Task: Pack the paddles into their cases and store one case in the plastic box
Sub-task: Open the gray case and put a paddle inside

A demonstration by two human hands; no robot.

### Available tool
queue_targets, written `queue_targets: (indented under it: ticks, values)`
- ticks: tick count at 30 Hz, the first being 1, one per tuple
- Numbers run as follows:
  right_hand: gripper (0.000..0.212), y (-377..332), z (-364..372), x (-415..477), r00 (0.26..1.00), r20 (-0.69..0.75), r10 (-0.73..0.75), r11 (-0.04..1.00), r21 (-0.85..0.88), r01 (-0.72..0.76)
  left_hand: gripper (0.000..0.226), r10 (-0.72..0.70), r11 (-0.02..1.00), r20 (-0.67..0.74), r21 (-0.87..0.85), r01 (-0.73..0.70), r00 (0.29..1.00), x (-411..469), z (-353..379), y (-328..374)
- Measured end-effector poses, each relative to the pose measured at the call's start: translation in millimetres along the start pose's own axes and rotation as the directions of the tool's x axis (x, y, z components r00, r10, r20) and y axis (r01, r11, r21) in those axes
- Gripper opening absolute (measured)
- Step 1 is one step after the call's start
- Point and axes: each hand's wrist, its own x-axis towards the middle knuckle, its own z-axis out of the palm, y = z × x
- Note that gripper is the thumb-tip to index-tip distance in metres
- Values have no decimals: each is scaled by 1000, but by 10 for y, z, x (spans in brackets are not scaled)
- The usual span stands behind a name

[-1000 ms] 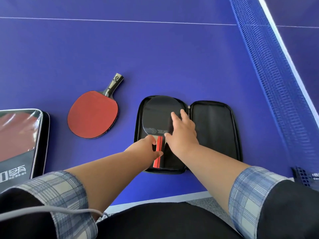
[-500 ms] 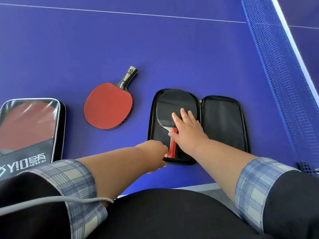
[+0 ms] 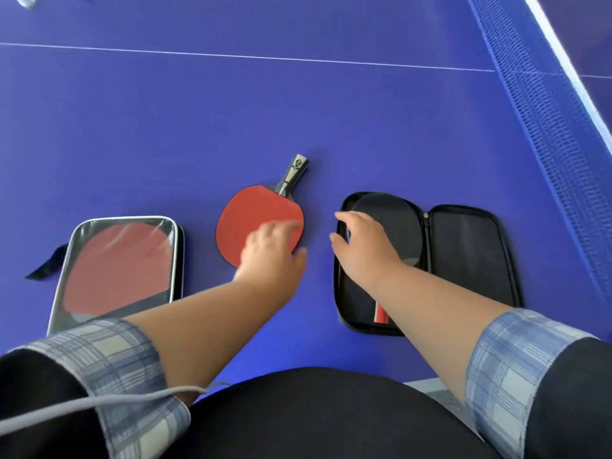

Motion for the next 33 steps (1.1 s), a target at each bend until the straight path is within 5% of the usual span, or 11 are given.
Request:
queue_targets:
  ticks: [2,6,10,14,17,20,22,24,26,29,33]
  values:
    - [63,-366,162,144,985,155,77,956,269,-118,76,-344,937,-123,-115,331,931,101,-165,-257]
    - [79,-785,406,371,923,288,256,855,377,-356,81,-728,658,83,-195,727,681,272,-368,-537]
    - [76,-840,449,438,865,318,388,750,436,-497,74,-692,609,172,-380,696,701,274,-320,-621]
    - [17,-777,374,348,861,305,408,621,598,-506,69,-587,420,208,-747,515,782,218,-302,-687]
    - [27,-672,251,225,818,405,408,305,784,-540,73,-502,441,173,-792,423,848,209,-346,-673]
    - [30,-543,135,5,787,500,361,-128,863,-489,81,-455,290,243,-870,400,857,236,-320,-551]
    - [27,-431,76,-180,773,510,377,-280,858,-430,62,-345,230,340,-873,430,875,216,-218,-343]
    - [22,-316,28,-368,753,518,407,-337,851,-403,31,-297,331,338,-841,428,893,184,-93,-126]
    - [18,-207,-54,-589,735,540,411,-234,841,-487,15,-309,451,259,-807,381,915,185,22,44]
    - [29,-19,-200,-967,715,549,433,337,637,-694,31,-254,611,194,-727,313,948,281,118,278]
    - [20,391,-427,-1196,965,-72,252,935,276,-223,47,-157,791,211,-558,251,965,503,234,549]
